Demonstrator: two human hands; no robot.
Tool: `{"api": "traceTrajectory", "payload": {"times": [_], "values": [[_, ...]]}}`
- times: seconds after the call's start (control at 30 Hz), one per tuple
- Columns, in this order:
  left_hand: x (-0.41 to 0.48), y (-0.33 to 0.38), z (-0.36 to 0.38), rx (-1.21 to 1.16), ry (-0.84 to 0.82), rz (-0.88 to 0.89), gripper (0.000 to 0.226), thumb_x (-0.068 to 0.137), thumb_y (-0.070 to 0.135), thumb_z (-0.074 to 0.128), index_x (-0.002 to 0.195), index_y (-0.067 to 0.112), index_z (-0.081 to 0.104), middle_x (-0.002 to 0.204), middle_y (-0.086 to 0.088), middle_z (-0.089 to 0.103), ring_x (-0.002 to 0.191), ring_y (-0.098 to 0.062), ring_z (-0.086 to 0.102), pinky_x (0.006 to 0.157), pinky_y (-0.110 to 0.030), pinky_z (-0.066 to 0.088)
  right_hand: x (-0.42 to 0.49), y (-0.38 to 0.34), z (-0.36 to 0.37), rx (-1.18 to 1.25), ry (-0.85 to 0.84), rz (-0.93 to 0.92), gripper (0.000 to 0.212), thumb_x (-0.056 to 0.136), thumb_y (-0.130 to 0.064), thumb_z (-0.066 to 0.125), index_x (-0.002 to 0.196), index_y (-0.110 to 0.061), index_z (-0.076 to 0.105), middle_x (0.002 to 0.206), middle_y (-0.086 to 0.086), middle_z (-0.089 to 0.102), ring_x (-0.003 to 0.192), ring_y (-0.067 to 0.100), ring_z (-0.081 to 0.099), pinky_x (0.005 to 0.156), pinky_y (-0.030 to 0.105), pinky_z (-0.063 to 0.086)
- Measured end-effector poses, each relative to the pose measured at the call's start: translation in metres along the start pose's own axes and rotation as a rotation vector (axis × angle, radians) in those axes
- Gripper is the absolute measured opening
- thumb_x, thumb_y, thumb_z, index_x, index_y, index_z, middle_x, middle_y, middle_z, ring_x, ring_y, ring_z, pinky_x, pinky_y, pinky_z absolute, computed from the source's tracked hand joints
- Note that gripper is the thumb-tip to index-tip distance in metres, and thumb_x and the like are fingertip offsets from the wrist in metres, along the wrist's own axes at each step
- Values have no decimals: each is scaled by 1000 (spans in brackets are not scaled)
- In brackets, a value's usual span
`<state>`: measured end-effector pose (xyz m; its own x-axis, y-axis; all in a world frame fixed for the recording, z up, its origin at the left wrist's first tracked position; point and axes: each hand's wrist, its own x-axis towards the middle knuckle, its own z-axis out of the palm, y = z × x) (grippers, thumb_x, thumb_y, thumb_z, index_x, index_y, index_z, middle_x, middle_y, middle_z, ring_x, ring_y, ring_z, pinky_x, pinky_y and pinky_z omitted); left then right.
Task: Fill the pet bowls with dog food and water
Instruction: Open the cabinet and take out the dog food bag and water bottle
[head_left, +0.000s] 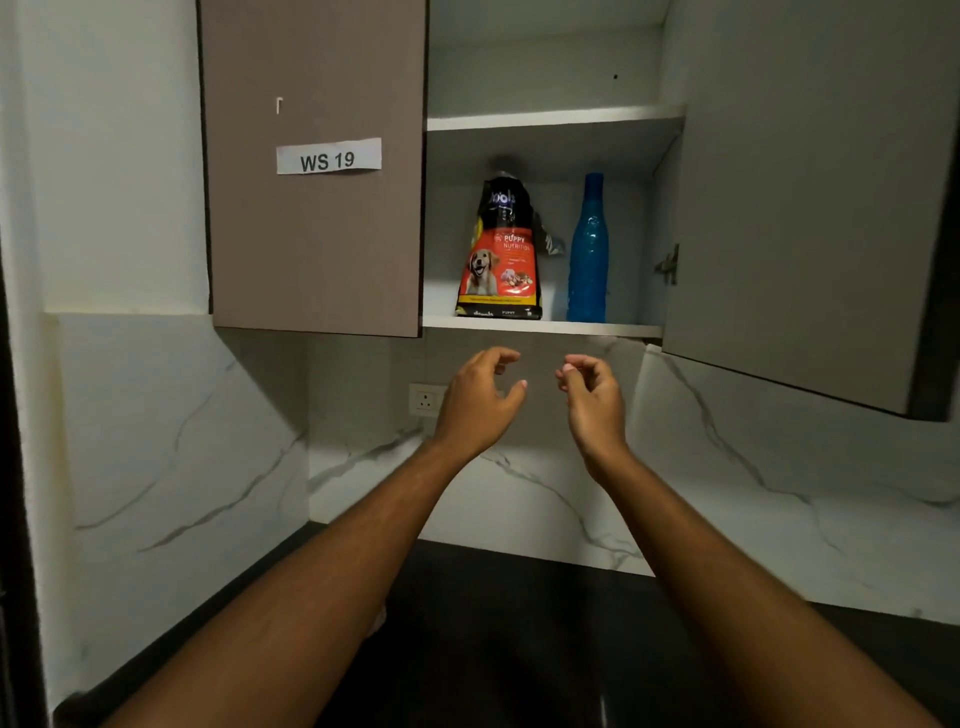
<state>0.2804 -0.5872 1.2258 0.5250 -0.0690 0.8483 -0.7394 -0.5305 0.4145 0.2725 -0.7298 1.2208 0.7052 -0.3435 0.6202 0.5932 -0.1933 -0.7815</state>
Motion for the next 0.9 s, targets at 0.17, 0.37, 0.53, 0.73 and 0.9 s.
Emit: {"api": "traceTrajectory", "payload": {"times": [0.17, 0.37, 0.53, 0.73, 0.9], "values": [[37, -47, 3, -6, -81, 16, 46, 88, 22, 66, 130, 12, 53, 129, -6, 59, 116, -18, 56, 92, -30, 49, 36, 11, 33, -148, -6, -97, 23, 99, -20, 52, 120, -13, 55, 106, -2, 59, 98, 11, 57, 77, 15, 43], [87, -94, 21, -39, -82, 21, 46, 85, 21, 69, 127, 12, 53, 127, -7, 59, 114, -18, 56, 94, -32, 49, 94, 22, 60, -267, -15, -184, 23, 99, -22, 51, 120, -13, 53, 103, -2, 58, 92, 10, 56, 74, 17, 45], [142, -127, 36, -135, -25, -7, 42, 82, 10, 70, 122, 5, 56, 120, -13, 61, 107, -21, 60, 91, -37, 55, 161, 32, 75, -321, -9, -339, 17, 97, -17, 53, 113, -12, 56, 106, -1, 60, 94, 10, 58, 72, 14, 45], [224, -162, 48, -50, 10, -6, 42, 82, 12, 69, 121, 5, 56, 118, -12, 63, 106, -23, 61, 83, -25, 47, 249, 38, 90, -396, -143, -386, 20, 94, -20, 60, 112, -10, 58, 103, -1, 59, 88, 10, 57, 69, 18, 47], [278, -189, 60, 66, -73, -73, 55, 84, 19, 70, 132, 5, 47, 131, -11, 55, 114, -21, 55, 85, -25, 41, 307, 50, 107, -409, -216, -227, 41, 90, -18, 67, 125, -7, 48, 118, 8, 55, 106, 24, 60, 83, 36, 57]]}}
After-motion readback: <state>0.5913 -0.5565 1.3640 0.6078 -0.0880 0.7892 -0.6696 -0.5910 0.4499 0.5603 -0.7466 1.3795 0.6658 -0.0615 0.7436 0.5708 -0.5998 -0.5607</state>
